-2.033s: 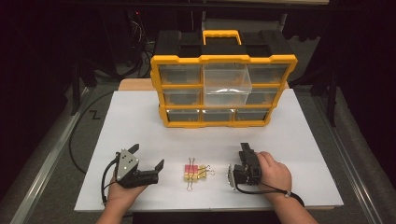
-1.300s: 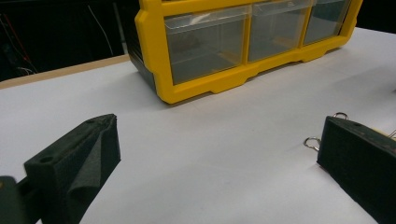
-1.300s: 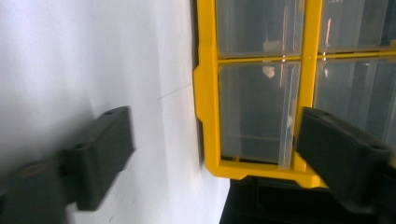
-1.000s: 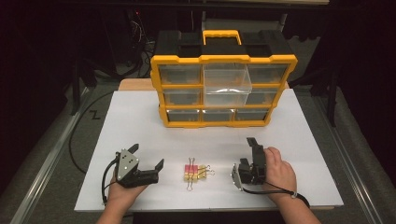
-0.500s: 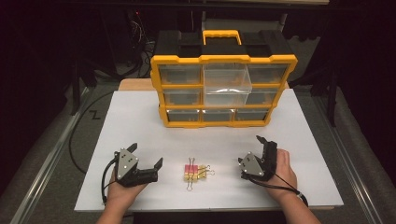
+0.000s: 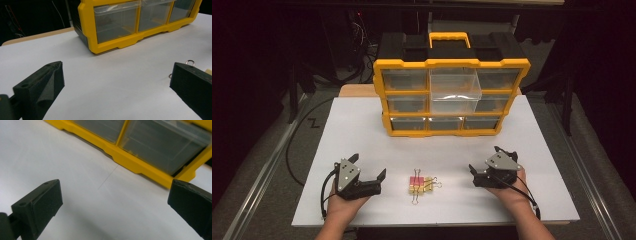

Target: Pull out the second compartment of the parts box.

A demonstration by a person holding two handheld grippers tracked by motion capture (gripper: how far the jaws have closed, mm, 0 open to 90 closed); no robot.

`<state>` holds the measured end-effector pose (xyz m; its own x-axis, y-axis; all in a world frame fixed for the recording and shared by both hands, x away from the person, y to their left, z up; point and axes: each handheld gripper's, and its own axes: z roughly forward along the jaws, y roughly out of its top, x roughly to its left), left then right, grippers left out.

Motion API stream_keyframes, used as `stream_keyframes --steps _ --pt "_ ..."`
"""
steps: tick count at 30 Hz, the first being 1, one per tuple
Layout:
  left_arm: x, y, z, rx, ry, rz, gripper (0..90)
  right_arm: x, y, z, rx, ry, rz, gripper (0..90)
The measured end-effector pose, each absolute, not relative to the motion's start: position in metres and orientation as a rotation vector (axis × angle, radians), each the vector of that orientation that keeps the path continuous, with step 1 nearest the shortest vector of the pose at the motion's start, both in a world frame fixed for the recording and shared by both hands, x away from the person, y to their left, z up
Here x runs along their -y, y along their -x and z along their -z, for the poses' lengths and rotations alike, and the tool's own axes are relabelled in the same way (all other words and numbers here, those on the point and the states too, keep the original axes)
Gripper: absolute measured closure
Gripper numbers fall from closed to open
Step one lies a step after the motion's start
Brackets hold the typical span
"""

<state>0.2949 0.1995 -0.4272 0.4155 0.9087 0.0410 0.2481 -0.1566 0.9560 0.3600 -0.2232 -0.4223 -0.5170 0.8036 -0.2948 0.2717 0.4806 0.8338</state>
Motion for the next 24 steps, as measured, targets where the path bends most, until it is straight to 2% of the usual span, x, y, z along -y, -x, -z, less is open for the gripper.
stream_keyframes --steps 10,24 --pt "-0.202 -0.298 0.427 -1.073 -1.648 -0.818 0.4 0.239 -0.366 0.421 -2.028 -1.12 -1.229 0.8" --pt "-0.203 -0.296 0.427 -1.066 -1.642 -0.81 0.4 0.238 -0.366 0.42 -2.046 -1.114 -1.23 0.9"
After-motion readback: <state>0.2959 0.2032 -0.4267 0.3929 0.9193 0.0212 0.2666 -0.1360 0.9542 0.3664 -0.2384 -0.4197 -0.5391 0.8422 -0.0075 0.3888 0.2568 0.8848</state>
